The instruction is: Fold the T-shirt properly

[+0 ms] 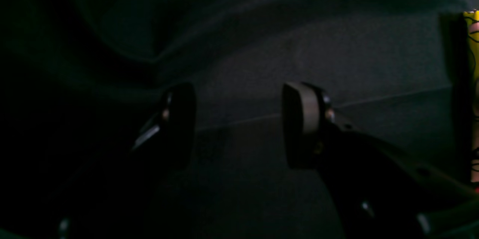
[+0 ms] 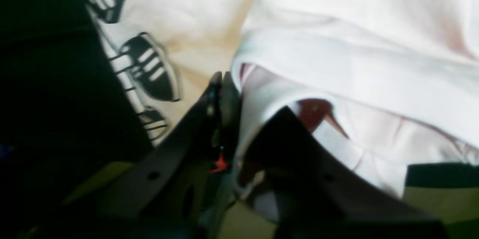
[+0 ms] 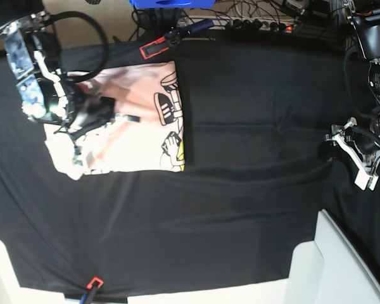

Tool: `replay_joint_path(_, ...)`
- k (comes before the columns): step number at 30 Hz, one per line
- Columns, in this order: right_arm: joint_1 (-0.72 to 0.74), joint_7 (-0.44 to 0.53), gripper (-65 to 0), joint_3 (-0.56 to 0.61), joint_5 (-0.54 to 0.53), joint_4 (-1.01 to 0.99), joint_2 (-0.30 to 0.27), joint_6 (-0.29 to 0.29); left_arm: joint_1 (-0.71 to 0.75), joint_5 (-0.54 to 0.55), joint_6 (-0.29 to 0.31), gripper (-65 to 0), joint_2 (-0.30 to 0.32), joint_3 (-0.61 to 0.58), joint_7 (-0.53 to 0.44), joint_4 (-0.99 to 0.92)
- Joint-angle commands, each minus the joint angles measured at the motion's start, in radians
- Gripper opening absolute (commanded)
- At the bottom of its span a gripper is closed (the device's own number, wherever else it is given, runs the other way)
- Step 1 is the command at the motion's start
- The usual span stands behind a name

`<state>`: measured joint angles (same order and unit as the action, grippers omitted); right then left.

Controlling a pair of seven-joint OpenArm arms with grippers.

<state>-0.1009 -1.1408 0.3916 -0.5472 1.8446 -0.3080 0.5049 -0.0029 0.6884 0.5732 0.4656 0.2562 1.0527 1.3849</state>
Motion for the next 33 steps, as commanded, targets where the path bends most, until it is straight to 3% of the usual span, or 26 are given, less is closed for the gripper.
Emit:
replay_joint_path(1, 0.017, 0.012, -64.7, -0.003, -0.006, 0.016, 0.003, 0.007, -0.013, 0.014, 0.0, -29.2, 0.022, 0.007, -0.018, 0.014)
replay_joint_path(9, 0.049, 0.02, -64.7, 0.0, 0.016, -0.096, 0.071, 0.022, -0.013, 0.014, 0.0, -29.2, 0.018, 0.002, -0.018, 0.014)
replay_joint_path(14, 0.057, 0.02, -64.7, 0.108, 0.152, -0.101, 0.108, 0.093, -0.013, 0.012, 0.0, -29.2, 0.014, 0.005, -0.018, 0.014)
replay_joint_path(22, 0.059, -0.06, -64.7, 0.188, 0.368, -0.104, 0.191, 0.093, -0.013, 0.012, 0.0, -29.2, 0.014, 0.002, -0.018, 0.014)
replay_joint_path(28, 0.08, -0.087, -64.7, 0.326, 0.514, -0.17, 0.197, 0.093, -0.013, 0.012, 0.0, -29.2, 0.006, -0.001, -0.018, 0.014)
replay_joint_path(33, 0.096, -0.084, -64.7, 0.422, 0.622, -0.236, 0.235, 0.093, -0.013, 0.012, 0.0, -29.2, 0.0, -0.001, -0.018, 0.012)
